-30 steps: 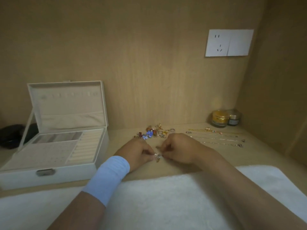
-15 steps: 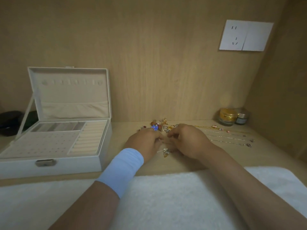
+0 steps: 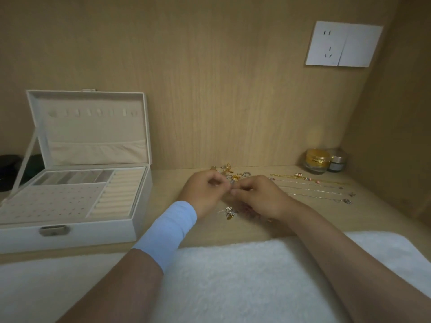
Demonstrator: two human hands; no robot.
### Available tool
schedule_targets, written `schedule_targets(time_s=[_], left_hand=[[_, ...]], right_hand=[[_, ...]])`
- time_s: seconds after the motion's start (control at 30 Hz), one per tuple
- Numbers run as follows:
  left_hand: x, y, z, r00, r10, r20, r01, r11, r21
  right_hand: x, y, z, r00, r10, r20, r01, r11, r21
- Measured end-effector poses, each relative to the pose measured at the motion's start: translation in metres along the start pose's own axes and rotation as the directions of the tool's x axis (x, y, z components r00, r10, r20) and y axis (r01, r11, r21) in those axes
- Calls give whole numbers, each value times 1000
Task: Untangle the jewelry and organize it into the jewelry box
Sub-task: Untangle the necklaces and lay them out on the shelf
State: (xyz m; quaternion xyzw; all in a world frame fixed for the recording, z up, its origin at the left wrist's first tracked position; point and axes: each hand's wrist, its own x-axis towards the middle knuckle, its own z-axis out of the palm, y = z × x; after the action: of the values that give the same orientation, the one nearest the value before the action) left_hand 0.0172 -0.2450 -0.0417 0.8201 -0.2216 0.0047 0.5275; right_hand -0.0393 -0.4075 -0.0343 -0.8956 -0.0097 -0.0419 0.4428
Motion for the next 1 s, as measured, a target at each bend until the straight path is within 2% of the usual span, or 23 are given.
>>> schedule_targets(time_s=[0.07,0.13,0.27,0.43,0.67,0.8,0.9,1.0], left_hand=[[-2,12,-8,998,-62,-28,51,958,-283],[-4,22,-17,996,-88,-23,69,894,-442],[-8,30,-29,996,-85,-2,67,799,-598],[-14,31,-33,996,-82,14,73,768,-636],[-20,23,-30,989,-137,49,138,777,-614],[-23,22,-23,987,-142,77,159,792,-589],[-25,24,-21,986,-130,109,169,779,-603],[-26,26,-22,986,-136,92,162,721,-674]], right_hand=[[-4,-7,-3,998,51,45,-60,964,258],[-8,-15,-7,994,43,99,-80,908,411],[-18,-27,-12,994,29,109,-75,893,445],[-25,-28,-12,992,34,121,-86,888,452],[-20,-21,-6,998,56,-37,-39,933,359],[-18,-21,-5,996,24,-90,11,930,368],[-21,-24,-6,999,12,-45,4,940,341],[-24,-23,-9,997,10,75,-30,961,275]])
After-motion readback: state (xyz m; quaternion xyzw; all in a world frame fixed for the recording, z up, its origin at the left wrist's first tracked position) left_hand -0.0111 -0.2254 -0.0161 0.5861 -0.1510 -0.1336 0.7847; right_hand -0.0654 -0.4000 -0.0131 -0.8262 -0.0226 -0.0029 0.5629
